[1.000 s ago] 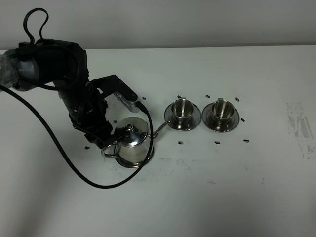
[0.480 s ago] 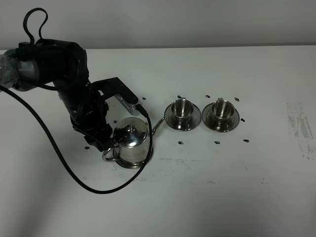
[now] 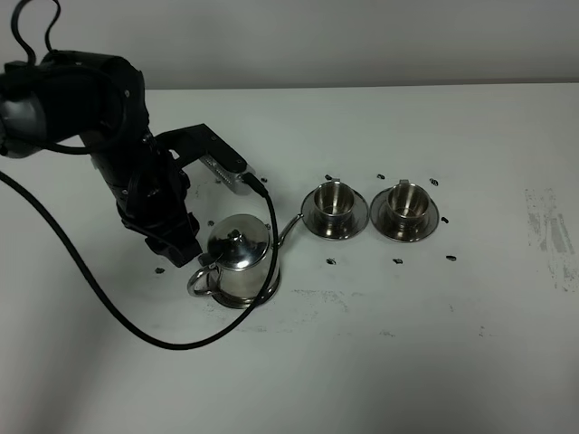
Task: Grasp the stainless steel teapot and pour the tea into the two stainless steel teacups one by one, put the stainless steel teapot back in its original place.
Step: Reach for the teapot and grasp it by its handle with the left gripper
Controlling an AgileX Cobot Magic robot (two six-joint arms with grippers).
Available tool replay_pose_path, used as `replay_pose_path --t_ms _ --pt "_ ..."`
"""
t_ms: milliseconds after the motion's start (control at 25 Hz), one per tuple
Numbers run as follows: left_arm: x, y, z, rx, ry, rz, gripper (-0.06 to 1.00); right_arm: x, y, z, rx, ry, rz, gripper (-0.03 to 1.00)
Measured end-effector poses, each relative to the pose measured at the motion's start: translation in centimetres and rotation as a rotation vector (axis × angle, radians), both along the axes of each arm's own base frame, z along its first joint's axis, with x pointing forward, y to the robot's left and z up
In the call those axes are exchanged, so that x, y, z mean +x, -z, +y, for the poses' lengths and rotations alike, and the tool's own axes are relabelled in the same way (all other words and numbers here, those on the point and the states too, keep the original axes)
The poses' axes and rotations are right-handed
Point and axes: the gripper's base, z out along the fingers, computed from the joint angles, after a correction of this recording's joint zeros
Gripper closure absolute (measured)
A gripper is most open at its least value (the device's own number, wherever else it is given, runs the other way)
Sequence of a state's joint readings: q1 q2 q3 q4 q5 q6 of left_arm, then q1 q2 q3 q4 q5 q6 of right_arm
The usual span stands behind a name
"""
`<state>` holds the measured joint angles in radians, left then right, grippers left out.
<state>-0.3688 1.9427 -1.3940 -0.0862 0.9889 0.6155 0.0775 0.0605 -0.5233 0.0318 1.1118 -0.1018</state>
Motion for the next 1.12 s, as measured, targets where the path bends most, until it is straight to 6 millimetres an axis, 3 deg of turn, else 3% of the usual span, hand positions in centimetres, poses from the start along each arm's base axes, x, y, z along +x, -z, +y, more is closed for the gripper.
replay_pose_path --t_ms 240,440,720,920,1120 --pt "-1.9 -4.2 0.1 -0.014 -0.081 -0.025 0.49 0.0 0.0 0.0 0.000 0.000 0.000 0.38" --pt "-3.9 -6.8 -1.3 -0.034 -0.066 -0.052 0.49 0.0 0.0 0.0 0.000 0.000 0.000 0.38" --pt "-5.1 -7.1 -3.0 -0.019 0.017 -0.052 0.49 0.0 0.0 0.0 0.001 0.000 0.000 0.38" --pt "-5.2 -7.0 -2.8 0.042 0.020 -0.061 0.49 0.0 0.0 0.0 0.001 0.000 0.000 0.38" --pt "-4.7 -5.6 -2.6 0.117 -0.011 -0.027 0.49 0.0 0.0 0.0 0.001 0.000 0.000 0.38"
